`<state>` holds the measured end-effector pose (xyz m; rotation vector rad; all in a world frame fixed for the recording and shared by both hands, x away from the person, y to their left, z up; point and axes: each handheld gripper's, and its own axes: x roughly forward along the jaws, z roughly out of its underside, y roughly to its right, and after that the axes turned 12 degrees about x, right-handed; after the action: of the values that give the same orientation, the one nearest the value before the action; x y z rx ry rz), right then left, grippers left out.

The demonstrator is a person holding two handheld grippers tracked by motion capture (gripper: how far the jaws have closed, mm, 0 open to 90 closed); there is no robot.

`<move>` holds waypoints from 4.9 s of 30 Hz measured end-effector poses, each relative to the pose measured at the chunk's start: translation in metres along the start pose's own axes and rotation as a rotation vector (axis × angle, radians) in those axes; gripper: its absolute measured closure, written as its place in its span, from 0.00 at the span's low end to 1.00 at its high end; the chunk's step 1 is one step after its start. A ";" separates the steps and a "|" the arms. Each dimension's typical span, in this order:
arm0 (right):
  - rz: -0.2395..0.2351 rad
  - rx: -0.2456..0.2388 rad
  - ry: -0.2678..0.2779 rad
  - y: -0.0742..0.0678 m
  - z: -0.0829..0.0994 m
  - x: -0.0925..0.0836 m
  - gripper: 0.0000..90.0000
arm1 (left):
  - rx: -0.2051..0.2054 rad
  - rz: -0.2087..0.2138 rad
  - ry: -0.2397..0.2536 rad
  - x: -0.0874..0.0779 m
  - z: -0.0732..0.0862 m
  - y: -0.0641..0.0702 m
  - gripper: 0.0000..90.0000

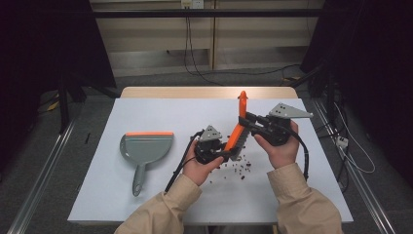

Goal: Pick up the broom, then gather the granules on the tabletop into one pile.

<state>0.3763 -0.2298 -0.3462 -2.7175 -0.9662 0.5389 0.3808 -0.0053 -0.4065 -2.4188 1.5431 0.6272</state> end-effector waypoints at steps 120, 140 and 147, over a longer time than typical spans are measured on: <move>0.382 -0.004 -0.475 0.086 0.048 0.014 0.79 | -0.015 -0.209 0.072 -0.168 0.078 -0.081 0.06; 0.217 -0.255 -0.429 0.083 0.042 0.085 0.79 | -0.052 -0.238 0.075 -0.184 0.092 -0.092 0.06; 0.119 -0.327 -0.480 0.062 0.049 0.073 0.79 | -0.035 -0.243 0.069 -0.183 0.092 -0.090 0.06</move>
<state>0.4438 -0.2271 -0.4299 -3.0144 -1.0801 1.1940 0.3732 0.2181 -0.4095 -2.6243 1.2423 0.5310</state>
